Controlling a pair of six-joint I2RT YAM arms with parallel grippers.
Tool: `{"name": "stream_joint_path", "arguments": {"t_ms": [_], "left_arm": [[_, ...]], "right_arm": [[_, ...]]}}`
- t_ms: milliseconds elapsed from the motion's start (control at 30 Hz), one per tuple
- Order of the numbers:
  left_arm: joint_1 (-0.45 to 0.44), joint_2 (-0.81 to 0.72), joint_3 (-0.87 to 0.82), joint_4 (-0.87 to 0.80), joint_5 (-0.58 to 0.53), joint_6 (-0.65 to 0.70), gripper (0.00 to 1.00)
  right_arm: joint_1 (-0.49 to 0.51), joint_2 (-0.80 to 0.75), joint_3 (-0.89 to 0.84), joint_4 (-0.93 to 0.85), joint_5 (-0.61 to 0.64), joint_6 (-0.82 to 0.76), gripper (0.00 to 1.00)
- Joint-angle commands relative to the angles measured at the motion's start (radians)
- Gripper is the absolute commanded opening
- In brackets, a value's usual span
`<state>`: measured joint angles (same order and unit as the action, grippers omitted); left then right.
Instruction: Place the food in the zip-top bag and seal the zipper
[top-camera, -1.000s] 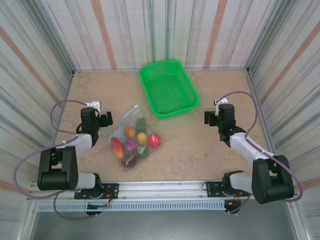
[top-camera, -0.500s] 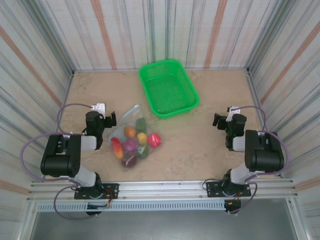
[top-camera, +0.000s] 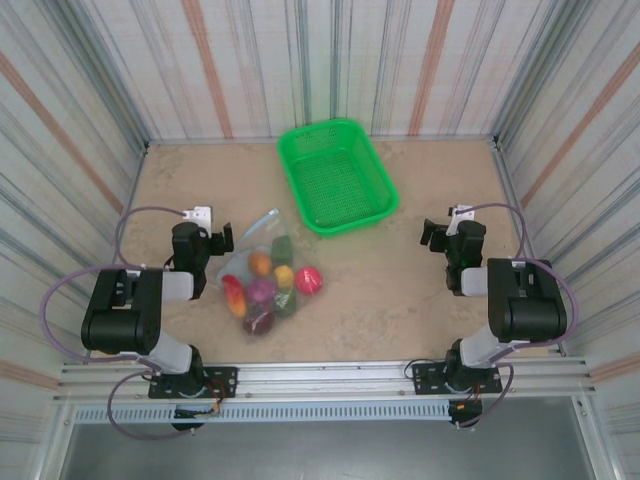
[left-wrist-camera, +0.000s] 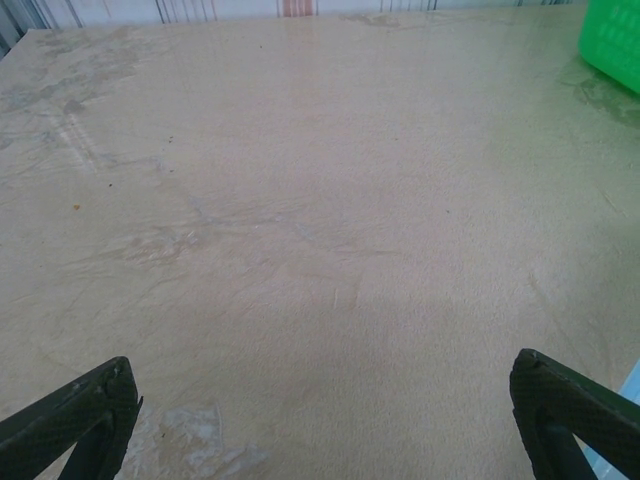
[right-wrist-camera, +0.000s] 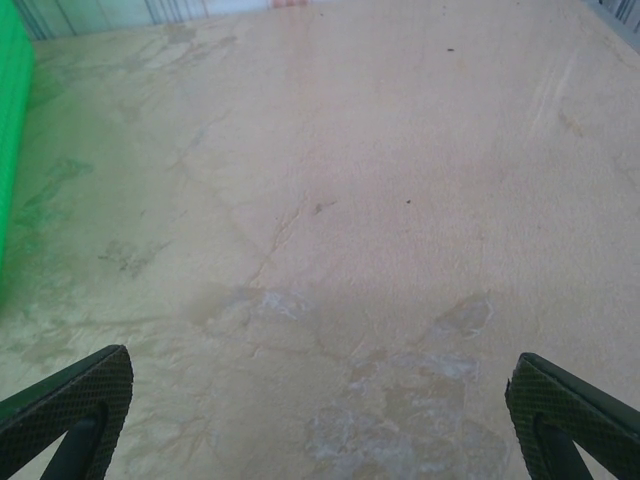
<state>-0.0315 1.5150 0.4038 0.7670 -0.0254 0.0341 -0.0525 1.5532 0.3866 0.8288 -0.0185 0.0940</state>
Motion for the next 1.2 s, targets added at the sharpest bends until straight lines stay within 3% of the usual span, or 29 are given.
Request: {"name": "stream_joint_path", "arguments": {"t_ms": [0, 433, 633, 833, 967, 1167], "left_arm": [[0.016, -0.001, 0.018, 0.007, 0.061, 0.035, 0.99], [0.031, 0.002, 0.024, -0.004, 0.104, 0.033, 0.99], [0.024, 0.001, 0.022, 0.000, 0.088, 0.038, 0.99], [0.003, -0.006, 0.007, 0.021, 0.051, 0.048, 0.99], [0.001, -0.007, 0.004, 0.025, 0.044, 0.049, 0.99], [0.024, -0.008, 0.011, 0.010, 0.046, 0.020, 0.99]], "right_arm": [[-0.016, 0.001, 0.021, -0.011, -0.053, -0.013, 0.99], [-0.027, 0.006, 0.029, -0.023, -0.072, -0.010, 0.99], [-0.040, 0.004, 0.015, 0.003, -0.158, -0.026, 0.99], [-0.032, -0.004, 0.004, 0.016, -0.140, -0.024, 0.99], [0.002, -0.011, -0.003, 0.021, -0.062, -0.036, 0.99], [-0.022, -0.008, 0.005, 0.010, -0.089, -0.014, 0.99]]}}
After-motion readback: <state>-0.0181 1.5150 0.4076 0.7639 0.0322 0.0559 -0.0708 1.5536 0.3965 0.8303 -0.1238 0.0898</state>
